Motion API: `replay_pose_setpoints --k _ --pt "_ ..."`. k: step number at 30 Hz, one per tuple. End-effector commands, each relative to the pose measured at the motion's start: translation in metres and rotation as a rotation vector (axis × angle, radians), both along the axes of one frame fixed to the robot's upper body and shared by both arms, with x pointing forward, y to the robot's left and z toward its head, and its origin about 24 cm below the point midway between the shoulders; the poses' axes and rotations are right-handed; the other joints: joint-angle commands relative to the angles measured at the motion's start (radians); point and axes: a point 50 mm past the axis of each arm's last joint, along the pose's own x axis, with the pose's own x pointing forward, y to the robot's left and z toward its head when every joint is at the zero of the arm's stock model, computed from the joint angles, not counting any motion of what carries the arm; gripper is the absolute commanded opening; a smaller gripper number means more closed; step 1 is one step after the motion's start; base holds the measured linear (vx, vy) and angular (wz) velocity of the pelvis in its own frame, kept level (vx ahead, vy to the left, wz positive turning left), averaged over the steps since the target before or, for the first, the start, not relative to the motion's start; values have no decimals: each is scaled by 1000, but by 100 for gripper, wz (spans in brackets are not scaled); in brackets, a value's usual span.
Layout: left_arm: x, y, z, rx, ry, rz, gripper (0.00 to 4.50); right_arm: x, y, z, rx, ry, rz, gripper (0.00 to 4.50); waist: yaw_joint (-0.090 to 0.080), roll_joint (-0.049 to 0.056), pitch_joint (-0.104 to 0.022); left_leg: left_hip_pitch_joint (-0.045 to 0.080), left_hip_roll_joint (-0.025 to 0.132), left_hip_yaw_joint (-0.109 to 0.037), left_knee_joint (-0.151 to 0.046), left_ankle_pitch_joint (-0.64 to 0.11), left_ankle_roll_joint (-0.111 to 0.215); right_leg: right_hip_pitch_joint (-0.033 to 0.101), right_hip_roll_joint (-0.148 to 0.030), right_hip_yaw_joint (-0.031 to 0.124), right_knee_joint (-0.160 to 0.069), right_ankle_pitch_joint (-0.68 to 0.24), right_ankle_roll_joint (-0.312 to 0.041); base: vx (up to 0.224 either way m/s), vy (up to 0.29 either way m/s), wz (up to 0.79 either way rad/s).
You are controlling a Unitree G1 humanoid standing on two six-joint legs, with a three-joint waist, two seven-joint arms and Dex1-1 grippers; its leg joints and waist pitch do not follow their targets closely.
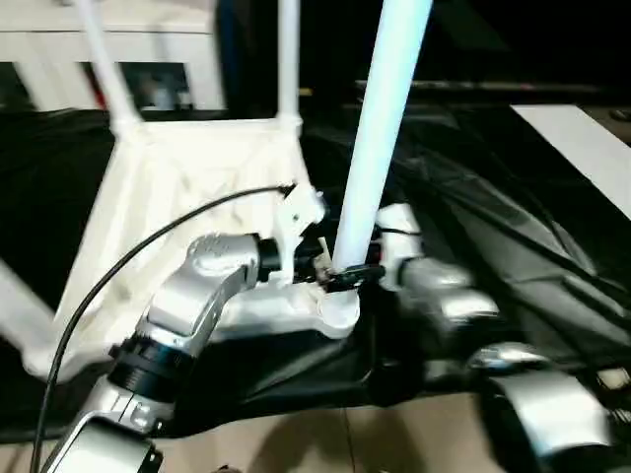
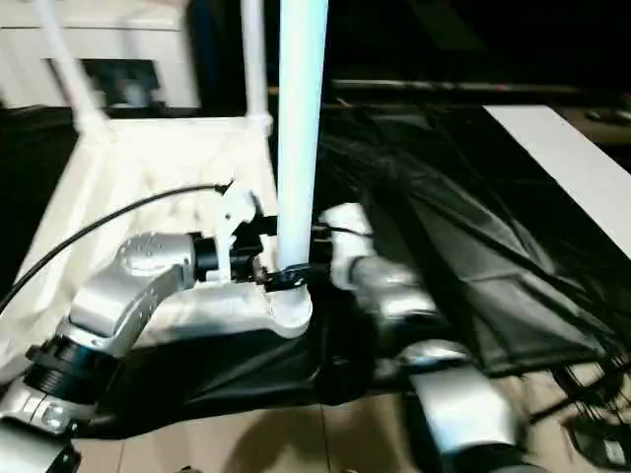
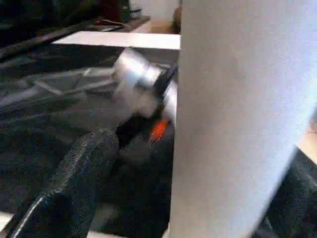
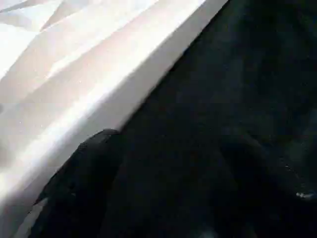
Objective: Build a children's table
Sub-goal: Rotate table base, then rotate leg to tighten
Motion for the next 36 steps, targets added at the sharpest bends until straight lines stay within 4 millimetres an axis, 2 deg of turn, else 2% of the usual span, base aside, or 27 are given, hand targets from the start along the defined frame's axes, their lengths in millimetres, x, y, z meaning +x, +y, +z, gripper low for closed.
replay_pose_setpoints --k 1,2,3,4,5,6,7,8,10,12,13,16,18,21,26,30,32,36 --pt "0 9 -7 22 18 8 443 -1 -5 8 18 -36 65 362 5 10 -78 -10 10 9 -67 -160 33 72 -64 57 -75 -213 -177 0 0 0" --pt "-1 10 -8 25 22 -2 443 -2 -7 8 17 -38 79 362 5 7 -78 -13 8 9 -66 -158 36 73 -63 56 -75 -216 -176 0 0 0" --pt "-10 18 -19 88 70 -79 443 -9 -19 11 -13 -46 181 362 6 17 -78 -11 8 8 -66 -160 37 72 -64 57 -76 -216 -176 0 0 0" --pt "-12 20 -22 114 84 -99 427 -12 -22 12 -26 -45 210 362 10 11 -79 -12 10 9 -64 -155 51 73 -62 57 -75 -198 -172 0 0 0" --pt "-14 24 -26 150 97 -116 409 -14 -26 12 -43 -44 242 362 11 14 -79 -13 10 8 -65 -145 56 74 -59 56 -73 -183 -172 0 0 0" --pt "-15 33 -35 244 113 -134 409 -21 -34 12 -85 -37 304 362 10 17 -81 -12 9 10 -62 -137 61 71 -57 56 -71 -159 -182 0 0 0" --pt "-15 36 -38 272 116 -140 405 -23 -36 12 -97 -34 327 362 14 16 -82 -10 8 10 -62 -135 67 71 -54 54 -74 -156 -179 0 0 0" --pt "-15 41 -41 303 121 -148 395 -28 -39 13 -109 -32 362 362 16 19 -82 -11 8 11 -61 -128 69 70 -56 55 -73 -151 -185 0 0 0" --pt "-15 46 -42 326 130 -157 366 -31 -41 14 -116 -30 389 362 18 18 -82 -12 10 9 -62 -130 62 72 -59 55 -72 -156 -194 0 0 0" --pt "-15 49 -43 339 139 -165 360 -34 -42 15 -118 -27 407 362 18 20 -79 -12 9 9 -63 -153 54 72 -60 55 -77 -195 -189 0 0 0" --pt "-14 57 -43 372 143 -151 357 -39 -43 18 -122 -27 442 362 17 17 -79 -13 8 9 -64 -156 51 74 -60 55 -80 -208 -183 0 0 0" --pt "-11 63 -42 387 141 -112 318 -46 -40 23 -109 -34 482 362 21 18 -78 -11 6 8 -64 -155 54 73 -56 55 -82 -220 -161 0 0 0" --pt "-10 64 -42 369 149 -118 309 -50 -38 25 -80 -25 509 362 21 20 -78 -10 5 8 -65 -160 54 71 -57 54 -85 -242 -155 0 0 0" --pt "-10 66 -42 331 161 -126 274 -57 -37 27 -60 -2 568 362 23 23 -80 -10 9 8 -65 -165 50 70 -60 54 -86 -239 -161 0 0 0" --pt "-6 73 -47 375 159 -101 239 -61 -36 29 -71 8 590 362 27 22 -80 -10 7 7 -64 -160 45 70 -59 53 -85 -220 -169 0 0 0" --pt "-4 76 -50 397 155 -68 199 -62 -35 32 -68 4 588 362 33 20 -78 -9 7 6 -66 -175 40 71 -61 53 -89 -267 -145 0 0 0" --pt "-3 77 -51 397 153 -63 187 -62 -35 33 -67 6 590 362 36 21 -76 -6 7 6 -67 -190 36 67 -62 53 -95 -320 -127 0 0 0" --pt "-2 79 -55 410 158 -60 148 -64 -35 33 -71 11 596 362 40 22 -75 -3 8 5 -70 -209 29 66 -63 53 -100 -356 -112 0 0 0"
